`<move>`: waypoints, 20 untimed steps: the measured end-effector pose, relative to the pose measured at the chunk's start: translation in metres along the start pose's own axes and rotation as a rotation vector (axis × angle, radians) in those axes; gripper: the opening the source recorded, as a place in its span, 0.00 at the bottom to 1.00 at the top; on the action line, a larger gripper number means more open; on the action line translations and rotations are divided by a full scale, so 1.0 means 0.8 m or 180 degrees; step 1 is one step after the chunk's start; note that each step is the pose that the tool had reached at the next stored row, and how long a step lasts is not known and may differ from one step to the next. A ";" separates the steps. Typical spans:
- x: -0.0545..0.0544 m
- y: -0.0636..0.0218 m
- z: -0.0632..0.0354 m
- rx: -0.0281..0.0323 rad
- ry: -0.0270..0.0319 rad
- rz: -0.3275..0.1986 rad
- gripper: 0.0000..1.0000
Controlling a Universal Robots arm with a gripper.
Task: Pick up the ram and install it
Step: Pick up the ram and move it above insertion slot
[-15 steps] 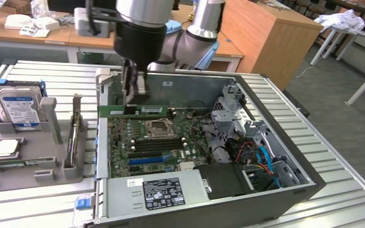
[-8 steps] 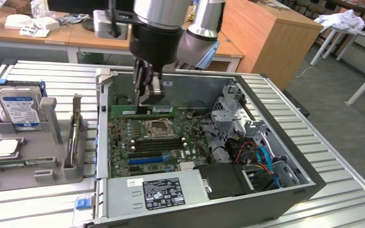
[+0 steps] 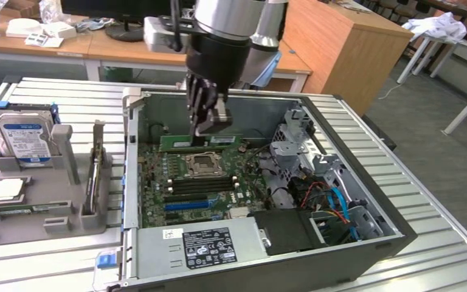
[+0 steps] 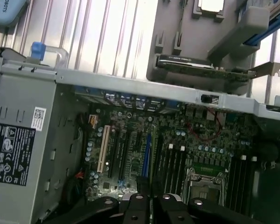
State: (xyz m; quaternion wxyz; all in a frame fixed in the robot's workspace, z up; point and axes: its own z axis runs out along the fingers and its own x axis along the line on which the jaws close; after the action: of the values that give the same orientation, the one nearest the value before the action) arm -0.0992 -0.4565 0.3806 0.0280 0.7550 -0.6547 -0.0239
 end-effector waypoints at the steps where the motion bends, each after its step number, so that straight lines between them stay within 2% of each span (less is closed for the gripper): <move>1: 0.001 -0.005 0.000 -0.0001 0.0000 -0.0008 0.13; 6: 0.004 -0.029 -0.002 -0.0003 -0.0002 -0.0015 0.13; 12: 0.001 -0.037 -0.003 -0.0003 -0.0005 0.0057 0.13; 16: -0.001 -0.039 -0.003 -0.0003 -0.0011 0.0136 0.13; 20: -0.003 -0.040 -0.003 -0.0002 -0.0012 0.0147 0.13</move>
State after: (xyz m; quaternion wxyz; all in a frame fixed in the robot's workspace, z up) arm -0.0678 -0.4493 0.3804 0.0275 0.7397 -0.6719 -0.0249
